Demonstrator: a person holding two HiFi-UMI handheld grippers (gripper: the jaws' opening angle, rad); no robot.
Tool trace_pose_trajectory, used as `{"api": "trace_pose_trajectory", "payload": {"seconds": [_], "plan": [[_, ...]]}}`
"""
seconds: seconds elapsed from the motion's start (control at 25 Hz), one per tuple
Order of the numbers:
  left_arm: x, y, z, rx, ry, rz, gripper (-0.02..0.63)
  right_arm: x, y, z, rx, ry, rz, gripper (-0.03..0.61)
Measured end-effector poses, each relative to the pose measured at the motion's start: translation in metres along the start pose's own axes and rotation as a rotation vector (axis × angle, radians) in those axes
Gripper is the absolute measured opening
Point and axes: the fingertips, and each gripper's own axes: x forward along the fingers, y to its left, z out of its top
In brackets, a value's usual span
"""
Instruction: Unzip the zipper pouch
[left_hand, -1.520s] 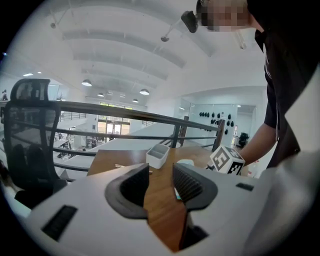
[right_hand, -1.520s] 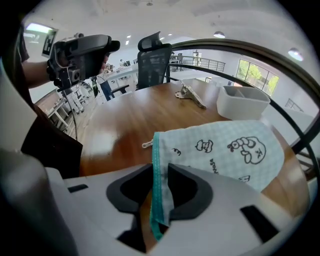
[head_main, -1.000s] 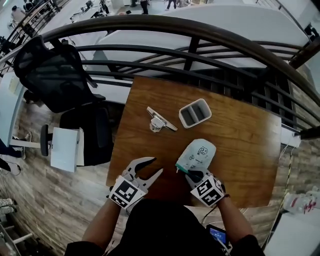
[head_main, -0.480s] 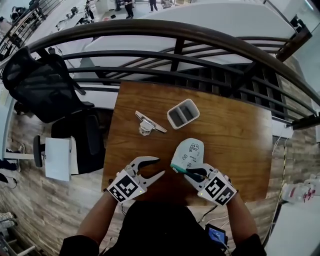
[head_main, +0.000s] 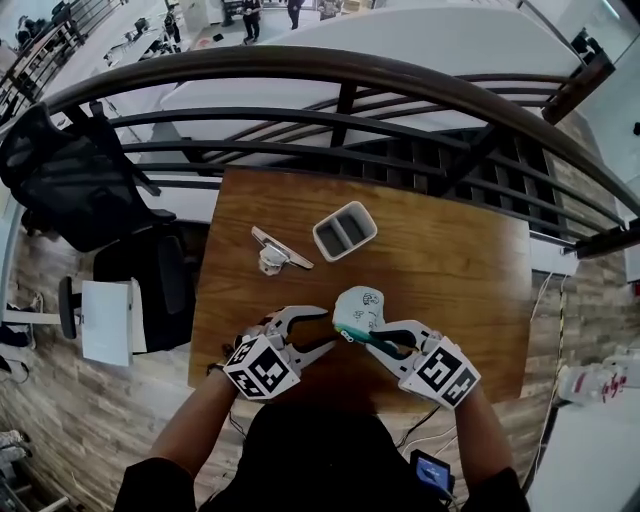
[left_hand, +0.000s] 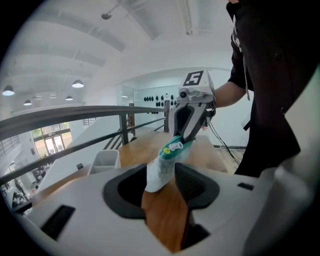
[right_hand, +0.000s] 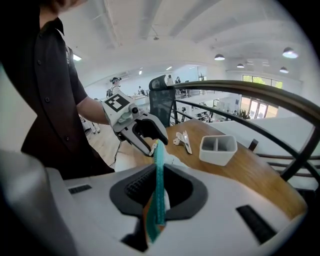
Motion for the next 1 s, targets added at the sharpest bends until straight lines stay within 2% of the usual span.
{"api": "trace_pose_trajectory", "payload": {"seconds": [0.32, 0.48, 0.68, 1.0], "plan": [[0.045, -0.018, 0.035, 0.06, 0.016, -0.065, 0.197, -0.025, -0.017, -0.015, 0.015, -0.028, 0.03, 0.038], [0.058, -0.024, 0.039, 0.068, 0.042, -0.05, 0.123, -0.034, -0.028, -0.025, 0.023, -0.047, 0.014, 0.041], [0.06, -0.027, 0.044, 0.048, 0.057, -0.037, 0.072, -0.04, -0.038, -0.027, 0.029, -0.075, -0.02, 0.052], [0.054, -0.024, 0.053, -0.028, 0.05, 0.017, 0.051, -0.058, -0.049, -0.013, 0.022, -0.152, -0.128, 0.081]]}}
